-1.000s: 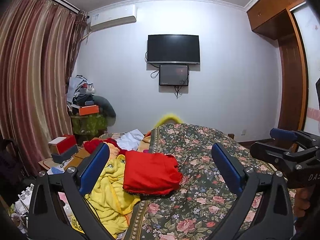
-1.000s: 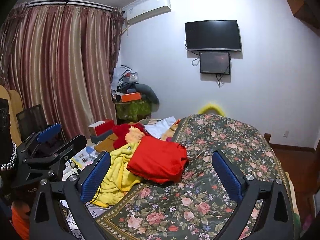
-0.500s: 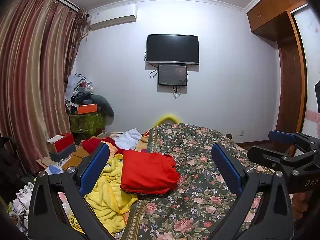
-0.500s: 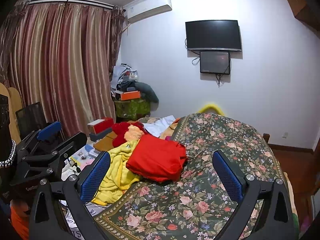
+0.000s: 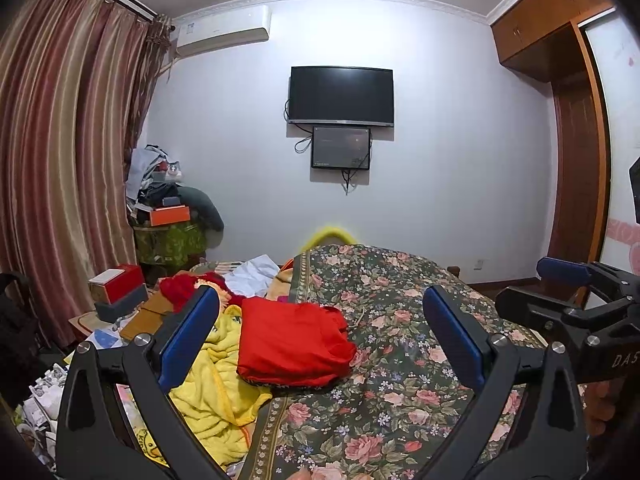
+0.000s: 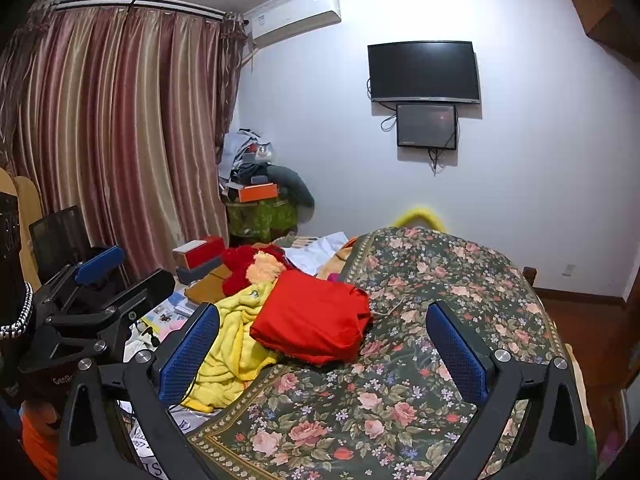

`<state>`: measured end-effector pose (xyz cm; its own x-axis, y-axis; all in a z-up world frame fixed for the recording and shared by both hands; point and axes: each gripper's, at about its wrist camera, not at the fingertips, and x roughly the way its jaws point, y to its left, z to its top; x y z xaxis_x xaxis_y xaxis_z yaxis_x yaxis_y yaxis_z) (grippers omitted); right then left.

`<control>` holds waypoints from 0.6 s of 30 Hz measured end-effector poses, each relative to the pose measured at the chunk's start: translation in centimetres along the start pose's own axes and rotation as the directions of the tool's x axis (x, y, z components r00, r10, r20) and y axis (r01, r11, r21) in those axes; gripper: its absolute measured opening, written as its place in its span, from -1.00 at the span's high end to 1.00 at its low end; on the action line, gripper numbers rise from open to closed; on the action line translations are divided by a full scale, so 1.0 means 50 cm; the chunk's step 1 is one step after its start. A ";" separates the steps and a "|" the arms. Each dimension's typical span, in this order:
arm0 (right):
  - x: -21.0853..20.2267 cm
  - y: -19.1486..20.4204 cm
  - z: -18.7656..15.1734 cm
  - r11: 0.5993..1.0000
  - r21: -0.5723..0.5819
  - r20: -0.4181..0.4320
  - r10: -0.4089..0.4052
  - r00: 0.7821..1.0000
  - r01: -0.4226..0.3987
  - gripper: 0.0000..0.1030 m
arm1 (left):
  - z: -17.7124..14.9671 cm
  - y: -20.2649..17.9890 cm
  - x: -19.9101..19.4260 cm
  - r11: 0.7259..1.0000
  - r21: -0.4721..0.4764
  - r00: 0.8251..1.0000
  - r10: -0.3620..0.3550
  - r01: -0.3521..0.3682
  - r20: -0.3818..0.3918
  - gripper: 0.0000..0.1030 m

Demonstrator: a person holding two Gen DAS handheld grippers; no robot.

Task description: Fold large clothes

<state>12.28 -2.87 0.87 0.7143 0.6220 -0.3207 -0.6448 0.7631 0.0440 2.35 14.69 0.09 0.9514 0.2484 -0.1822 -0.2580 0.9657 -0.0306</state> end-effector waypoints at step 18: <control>0.004 -0.001 -0.003 1.000 0.014 -0.009 -0.017 1.000 0.017 -0.99 | -0.009 0.001 0.009 1.000 0.009 1.000 -0.012 0.012 -0.016 -0.99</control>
<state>12.41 -2.83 0.65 0.7227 0.6072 -0.3301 -0.6286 0.7761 0.0513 2.68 14.79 -0.46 0.9516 0.2354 -0.1977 -0.2449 0.9692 -0.0244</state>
